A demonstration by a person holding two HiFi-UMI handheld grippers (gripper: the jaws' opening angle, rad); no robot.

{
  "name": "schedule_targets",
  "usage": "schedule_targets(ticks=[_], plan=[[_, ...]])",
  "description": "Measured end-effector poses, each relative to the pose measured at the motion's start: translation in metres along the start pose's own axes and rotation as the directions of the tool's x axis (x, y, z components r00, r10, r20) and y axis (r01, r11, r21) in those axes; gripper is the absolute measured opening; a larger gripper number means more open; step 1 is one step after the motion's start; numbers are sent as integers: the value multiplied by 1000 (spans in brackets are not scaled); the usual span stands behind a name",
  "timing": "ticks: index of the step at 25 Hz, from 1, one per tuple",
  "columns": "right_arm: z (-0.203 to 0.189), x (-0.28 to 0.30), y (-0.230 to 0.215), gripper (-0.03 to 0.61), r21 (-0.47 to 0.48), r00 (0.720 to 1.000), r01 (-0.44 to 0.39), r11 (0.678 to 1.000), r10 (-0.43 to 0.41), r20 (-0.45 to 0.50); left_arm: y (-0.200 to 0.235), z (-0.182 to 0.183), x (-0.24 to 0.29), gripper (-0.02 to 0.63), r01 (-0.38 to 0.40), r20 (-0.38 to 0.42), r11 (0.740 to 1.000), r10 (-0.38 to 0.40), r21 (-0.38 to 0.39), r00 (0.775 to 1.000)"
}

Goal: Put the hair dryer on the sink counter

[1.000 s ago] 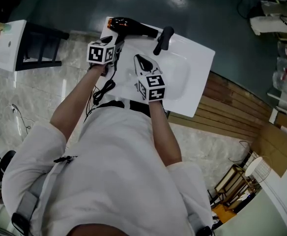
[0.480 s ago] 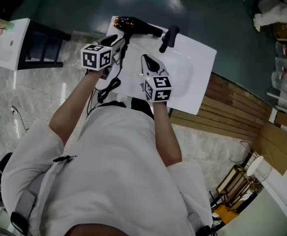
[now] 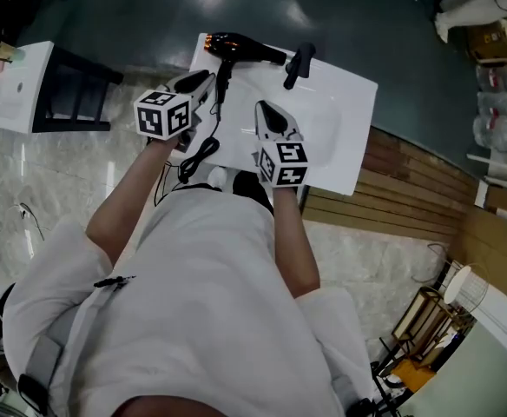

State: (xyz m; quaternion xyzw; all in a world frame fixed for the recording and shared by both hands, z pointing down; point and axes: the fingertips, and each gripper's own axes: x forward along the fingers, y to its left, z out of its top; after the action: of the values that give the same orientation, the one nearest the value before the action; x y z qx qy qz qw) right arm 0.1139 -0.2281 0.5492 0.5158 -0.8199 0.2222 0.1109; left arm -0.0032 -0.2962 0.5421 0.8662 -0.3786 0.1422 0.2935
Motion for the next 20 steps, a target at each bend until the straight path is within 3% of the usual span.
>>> schedule_targets(ticks=[11, 20], plan=[[2, -38, 17, 8, 4, 994, 91, 996, -92, 60, -17, 6, -33, 5, 83, 66, 996, -86, 44, 994], [5, -67, 34, 8, 2, 983, 142, 990, -141, 115, -36, 11, -62, 3, 160, 129, 985, -168, 68, 977]])
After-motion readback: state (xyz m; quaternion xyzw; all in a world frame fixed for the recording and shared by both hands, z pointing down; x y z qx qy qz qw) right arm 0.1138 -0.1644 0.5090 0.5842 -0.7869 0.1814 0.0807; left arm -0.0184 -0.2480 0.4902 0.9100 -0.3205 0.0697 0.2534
